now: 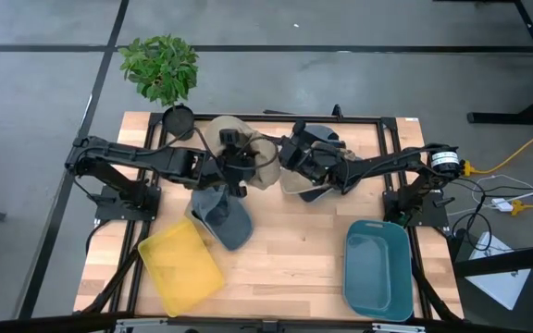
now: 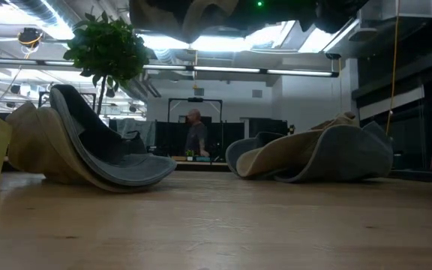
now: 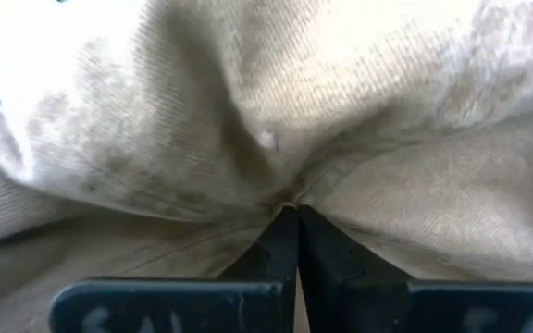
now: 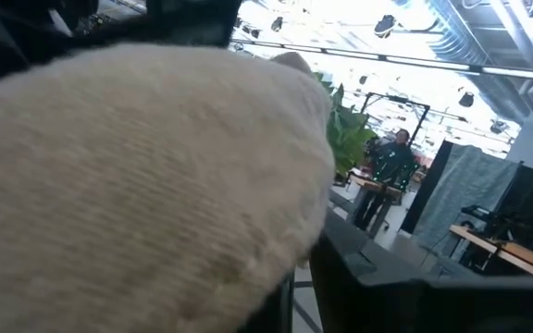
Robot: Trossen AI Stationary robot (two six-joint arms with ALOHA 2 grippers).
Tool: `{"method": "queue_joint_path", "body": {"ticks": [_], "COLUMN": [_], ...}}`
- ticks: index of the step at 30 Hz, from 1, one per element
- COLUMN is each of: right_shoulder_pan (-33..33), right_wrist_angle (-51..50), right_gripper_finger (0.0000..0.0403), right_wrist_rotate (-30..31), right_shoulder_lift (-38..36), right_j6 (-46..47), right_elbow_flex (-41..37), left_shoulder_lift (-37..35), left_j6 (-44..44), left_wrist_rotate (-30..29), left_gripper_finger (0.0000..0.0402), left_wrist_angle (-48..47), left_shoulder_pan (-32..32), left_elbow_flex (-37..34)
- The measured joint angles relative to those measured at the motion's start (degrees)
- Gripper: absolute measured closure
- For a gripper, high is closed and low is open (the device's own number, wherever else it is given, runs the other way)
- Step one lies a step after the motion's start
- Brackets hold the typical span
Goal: Pick & Place hat
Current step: Put the middle brown cap into the blue bin
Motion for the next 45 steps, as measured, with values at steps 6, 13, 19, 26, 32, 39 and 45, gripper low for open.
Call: {"method": "queue_joint_path", "body": {"ticks": [6, 13, 19, 26, 32, 39, 45], "right_shoulder_pan": [0.1, -0.4, -0.4, -0.4, -0.4, -0.6, -0.3], "right_wrist_angle": [-0.1, -0.5, -1.0, -0.9, -0.5, -2.5, -1.5], "right_gripper_finger": [0.0382, 0.0382, 0.0382, 0.0382, 0.0382, 0.0382, 0.0382], "right_wrist_rotate": [0.5, 4.3, 10.5, 10.0, 10.7, 14.9, 23.3], "right_shoulder_lift": [0.0, 0.0, 0.0, 0.0, 0.0, -0.1, -0.1], "right_j6": [-0.8, -0.6, -0.6, -0.8, -0.8, -3.6, -6.8], "right_elbow_flex": [0.1, 0.1, 0.1, 0.1, 0.1, 0.1, 2.4], "left_shoulder_lift": [-2.6, -7.5, -10.7, -11.7, -11.6, -12.5, -12.5], "left_j6": [0.0, -0.2, -0.8, -6.1, -8.7, -7.8, -10.8], "left_wrist_rotate": [-5.9, -16.7, -21.1, -15.5, -15.9, -17.9, -14.7], "left_gripper_finger": [0.0401, 0.0400, 0.0400, 0.0400, 0.0400, 0.0400, 0.0394], "left_wrist_angle": [0.1, 0.4, 1.2, -1.4, -4.4, -5.4, -11.1], "left_shoulder_pan": [-4.2, -9.6, -13.9, -14.8, -14.0, -16.2, -17.4], "left_elbow_flex": [0.0, 0.0, 0.0, 0.0, 0.0, 0.0, 0.0]}}
